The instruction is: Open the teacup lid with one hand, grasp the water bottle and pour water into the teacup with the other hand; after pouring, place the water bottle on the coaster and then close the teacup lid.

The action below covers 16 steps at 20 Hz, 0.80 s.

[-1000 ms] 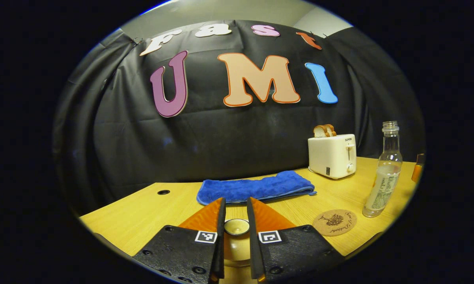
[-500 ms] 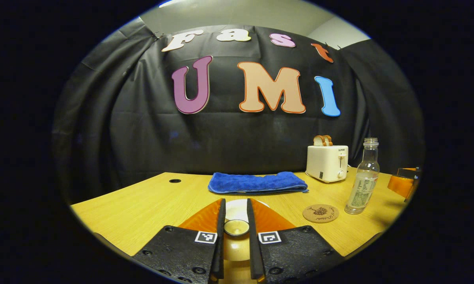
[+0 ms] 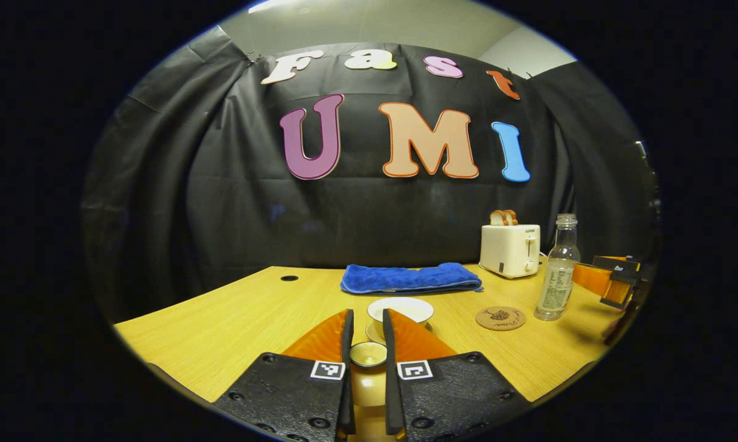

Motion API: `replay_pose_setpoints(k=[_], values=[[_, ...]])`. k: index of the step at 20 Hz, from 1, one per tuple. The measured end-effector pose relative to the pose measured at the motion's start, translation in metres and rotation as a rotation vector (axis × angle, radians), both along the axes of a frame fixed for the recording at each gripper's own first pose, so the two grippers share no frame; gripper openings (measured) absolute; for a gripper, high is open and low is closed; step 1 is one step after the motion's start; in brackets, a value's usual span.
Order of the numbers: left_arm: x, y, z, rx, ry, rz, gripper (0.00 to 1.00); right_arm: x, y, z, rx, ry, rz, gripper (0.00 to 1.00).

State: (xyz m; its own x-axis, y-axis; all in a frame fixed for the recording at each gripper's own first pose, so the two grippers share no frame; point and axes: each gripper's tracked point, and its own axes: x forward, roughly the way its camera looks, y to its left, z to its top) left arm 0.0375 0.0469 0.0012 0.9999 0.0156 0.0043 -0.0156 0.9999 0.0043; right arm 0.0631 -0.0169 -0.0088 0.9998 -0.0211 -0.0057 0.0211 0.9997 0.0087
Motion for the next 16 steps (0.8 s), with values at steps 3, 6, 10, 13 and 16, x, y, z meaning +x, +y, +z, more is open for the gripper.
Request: replay_pose_setpoints(k=[3, 6, 10, 13, 16], values=[[0.0, -0.002, 0.001, -0.001, 0.0, -0.011, 0.13, 0.018, 0.0, -0.002, 0.0, 0.0, -0.025, 0.95], [0.0, 0.001, 0.001, -0.001, -0.001, -0.005, 0.11, 0.036, 0.006, -0.002, -0.001, -0.002, -0.03, 0.98], [0.002, -0.002, 0.001, 0.0, -0.001, -0.031, 0.07, 0.056, 0.008, -0.005, 0.001, 0.001, -0.053, 0.96], [0.003, 0.003, 0.001, 0.0, 0.0, -0.024, 0.06, 0.065, 0.006, -0.005, -0.004, -0.001, -0.075, 0.87], [0.003, 0.016, 0.0, 0.002, 0.001, 0.019, 0.06, 0.064, 0.008, -0.004, -0.004, 0.003, -0.073, 0.78]])
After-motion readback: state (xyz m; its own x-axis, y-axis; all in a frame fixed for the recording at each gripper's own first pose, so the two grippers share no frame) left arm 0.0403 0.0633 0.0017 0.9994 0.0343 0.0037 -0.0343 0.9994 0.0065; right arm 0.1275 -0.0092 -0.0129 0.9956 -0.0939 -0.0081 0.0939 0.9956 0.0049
